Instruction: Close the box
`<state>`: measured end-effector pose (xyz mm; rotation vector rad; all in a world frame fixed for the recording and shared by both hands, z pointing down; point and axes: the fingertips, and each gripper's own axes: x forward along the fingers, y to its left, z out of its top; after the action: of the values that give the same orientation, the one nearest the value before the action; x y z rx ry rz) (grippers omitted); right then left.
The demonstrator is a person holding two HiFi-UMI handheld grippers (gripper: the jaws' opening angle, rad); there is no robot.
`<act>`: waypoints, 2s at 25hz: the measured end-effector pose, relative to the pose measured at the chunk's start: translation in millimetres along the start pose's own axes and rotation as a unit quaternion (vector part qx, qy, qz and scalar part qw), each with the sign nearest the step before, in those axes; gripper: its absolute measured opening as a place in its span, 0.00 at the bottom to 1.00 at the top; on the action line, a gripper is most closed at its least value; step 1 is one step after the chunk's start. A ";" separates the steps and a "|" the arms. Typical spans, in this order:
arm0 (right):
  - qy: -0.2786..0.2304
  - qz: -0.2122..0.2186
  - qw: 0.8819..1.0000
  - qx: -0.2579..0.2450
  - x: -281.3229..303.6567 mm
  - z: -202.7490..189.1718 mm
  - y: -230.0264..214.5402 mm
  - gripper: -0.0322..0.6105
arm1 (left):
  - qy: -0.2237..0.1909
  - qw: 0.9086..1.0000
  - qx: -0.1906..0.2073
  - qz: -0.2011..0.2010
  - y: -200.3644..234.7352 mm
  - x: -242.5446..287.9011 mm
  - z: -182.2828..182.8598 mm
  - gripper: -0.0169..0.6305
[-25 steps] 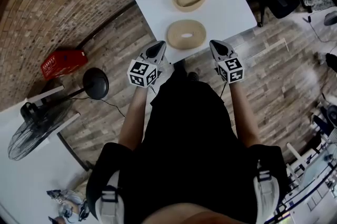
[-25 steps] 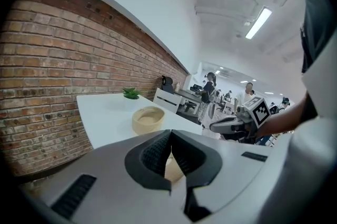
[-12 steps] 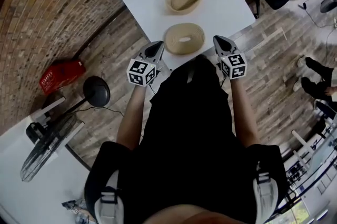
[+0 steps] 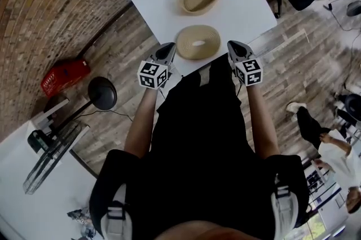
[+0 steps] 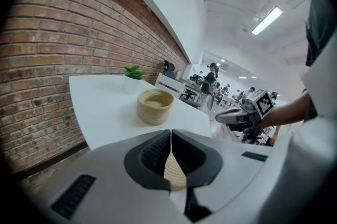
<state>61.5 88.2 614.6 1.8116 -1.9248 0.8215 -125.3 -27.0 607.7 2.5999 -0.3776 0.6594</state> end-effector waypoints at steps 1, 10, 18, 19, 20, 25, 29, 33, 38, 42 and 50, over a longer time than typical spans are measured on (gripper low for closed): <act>0.000 0.000 1.000 0.002 1.1 -1.2 -0.8 0.05 | 0.004 1.000 -0.002 0.000 0.6 2.0 -2.7 0.06; 0.008 0.009 1.000 0.019 14.5 -10.8 -4.6 0.21 | 0.022 1.000 -0.017 0.000 13.0 15.1 -21.2 0.11; -0.004 0.000 0.999 0.039 23.6 -20.3 -10.1 0.48 | 0.044 0.999 -0.013 0.004 16.3 20.1 -38.8 0.36; -0.008 -0.001 0.999 0.044 24.4 -19.8 -10.8 0.52 | 0.044 0.999 -0.013 0.007 17.4 20.5 -39.6 0.42; -0.011 -0.003 0.999 0.048 25.1 -19.8 -11.5 0.53 | 0.044 0.999 -0.014 0.008 18.1 20.7 -40.0 0.43; -0.002 0.000 0.998 0.056 30.8 -27.0 -10.5 0.58 | 0.050 0.999 -0.020 0.002 17.1 23.6 -46.0 0.46; 0.013 0.005 0.998 0.061 38.0 -39.3 -9.7 0.58 | 0.062 0.998 -0.028 0.004 16.3 29.4 -57.4 0.46; 0.032 0.014 0.997 0.072 53.5 -51.9 -3.6 0.57 | 0.078 0.995 -0.054 0.005 24.2 34.8 -76.3 0.46; 0.052 0.029 0.995 0.082 72.2 -65.8 -1.2 0.57 | 0.090 0.993 -0.081 0.013 31.9 48.3 -93.4 0.46; 0.059 0.033 0.994 0.090 81.2 -73.0 1.0 0.56 | 0.100 0.991 -0.090 0.010 33.0 56.0 -101.3 0.46; 0.065 0.025 0.992 0.109 91.6 -76.4 7.7 0.49 | 0.105 0.989 -0.105 0.011 32.8 57.0 -103.8 0.46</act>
<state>35.1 66.3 729.1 1.7858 -1.8657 1.1767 -128.8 -15.7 730.0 2.3044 -0.3872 0.8440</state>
